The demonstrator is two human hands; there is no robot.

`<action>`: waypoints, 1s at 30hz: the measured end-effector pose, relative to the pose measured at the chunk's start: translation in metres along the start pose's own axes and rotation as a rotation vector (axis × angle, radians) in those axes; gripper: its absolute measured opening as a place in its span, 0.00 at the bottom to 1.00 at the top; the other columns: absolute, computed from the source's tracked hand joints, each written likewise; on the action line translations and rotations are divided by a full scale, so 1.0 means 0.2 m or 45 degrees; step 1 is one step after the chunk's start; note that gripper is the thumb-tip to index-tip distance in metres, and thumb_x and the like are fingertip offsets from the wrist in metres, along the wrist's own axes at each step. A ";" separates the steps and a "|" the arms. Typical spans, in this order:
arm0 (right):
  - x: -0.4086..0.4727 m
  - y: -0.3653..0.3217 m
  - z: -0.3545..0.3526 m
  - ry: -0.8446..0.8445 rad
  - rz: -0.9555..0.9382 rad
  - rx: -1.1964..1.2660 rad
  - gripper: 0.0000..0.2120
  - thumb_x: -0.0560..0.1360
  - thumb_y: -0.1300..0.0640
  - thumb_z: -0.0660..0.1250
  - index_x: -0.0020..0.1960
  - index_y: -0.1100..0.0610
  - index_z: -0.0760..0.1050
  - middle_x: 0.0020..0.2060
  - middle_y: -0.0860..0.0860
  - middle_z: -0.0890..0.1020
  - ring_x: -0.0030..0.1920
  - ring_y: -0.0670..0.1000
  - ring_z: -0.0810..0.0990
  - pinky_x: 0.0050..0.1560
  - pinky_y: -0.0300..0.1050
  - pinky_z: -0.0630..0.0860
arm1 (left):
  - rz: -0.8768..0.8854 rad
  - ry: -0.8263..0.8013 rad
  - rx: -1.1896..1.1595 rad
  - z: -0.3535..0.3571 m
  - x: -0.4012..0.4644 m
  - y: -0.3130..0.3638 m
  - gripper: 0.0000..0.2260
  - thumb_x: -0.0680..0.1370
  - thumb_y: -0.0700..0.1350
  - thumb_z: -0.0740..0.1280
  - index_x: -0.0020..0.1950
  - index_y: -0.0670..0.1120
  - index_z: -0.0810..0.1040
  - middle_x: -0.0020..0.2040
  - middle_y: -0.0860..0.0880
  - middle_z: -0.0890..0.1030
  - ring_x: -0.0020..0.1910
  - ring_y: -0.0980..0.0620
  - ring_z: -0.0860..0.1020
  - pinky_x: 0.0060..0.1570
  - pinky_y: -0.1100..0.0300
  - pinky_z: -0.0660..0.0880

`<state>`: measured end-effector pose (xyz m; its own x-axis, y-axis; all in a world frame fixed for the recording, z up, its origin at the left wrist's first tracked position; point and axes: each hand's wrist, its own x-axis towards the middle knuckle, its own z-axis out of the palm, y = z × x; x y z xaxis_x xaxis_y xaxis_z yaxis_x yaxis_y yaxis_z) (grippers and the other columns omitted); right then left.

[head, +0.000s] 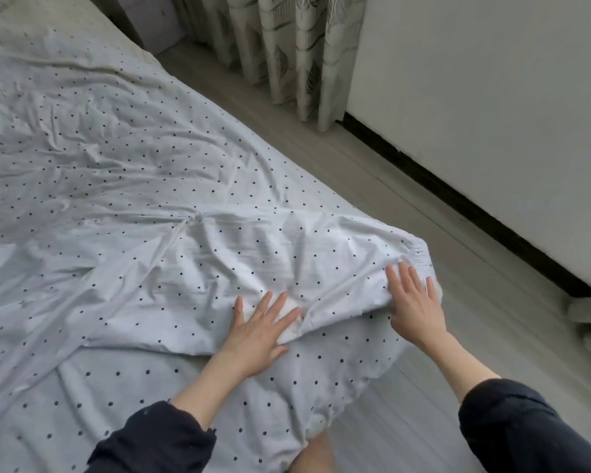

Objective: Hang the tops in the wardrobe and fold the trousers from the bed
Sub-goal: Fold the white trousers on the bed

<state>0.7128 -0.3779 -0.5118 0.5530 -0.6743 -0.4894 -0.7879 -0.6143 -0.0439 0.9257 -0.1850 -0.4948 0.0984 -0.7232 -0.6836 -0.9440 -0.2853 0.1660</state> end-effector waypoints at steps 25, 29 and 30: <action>0.16 -2.07 -0.14 0.488 -1.334 -0.148 0.25 0.59 0.54 0.79 0.55 0.56 0.81 0.54 0.55 0.81 0.57 0.56 0.80 0.57 0.63 0.74 | -0.947 0.956 -0.159 0.30 -0.78 -1.16 0.17 0.61 0.35 0.76 0.49 0.41 0.80 0.49 0.43 0.80 0.46 0.42 0.80 0.45 0.48 0.77; 0.19 -2.17 -0.13 0.584 -1.349 -0.095 0.16 0.60 0.59 0.78 0.47 0.54 0.82 0.47 0.53 0.83 0.49 0.55 0.82 0.53 0.55 0.76 | -0.981 1.015 -0.246 0.32 -0.88 -1.25 0.19 0.57 0.26 0.71 0.45 0.40 0.80 0.46 0.42 0.81 0.43 0.41 0.81 0.42 0.49 0.78; 0.20 -2.20 -0.15 0.603 -1.335 -0.020 0.13 0.61 0.60 0.78 0.45 0.54 0.83 0.44 0.53 0.82 0.46 0.56 0.82 0.51 0.53 0.75 | -1.021 1.000 -0.304 0.32 -0.93 -1.29 0.19 0.57 0.25 0.70 0.45 0.39 0.81 0.45 0.42 0.81 0.41 0.41 0.80 0.40 0.50 0.78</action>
<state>1.0898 -0.1469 -0.4871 0.9836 0.0870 0.1581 0.1215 -0.9670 -0.2238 1.1311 0.0636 -0.4567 0.8931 -0.4485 -0.0350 -0.4454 -0.8925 0.0707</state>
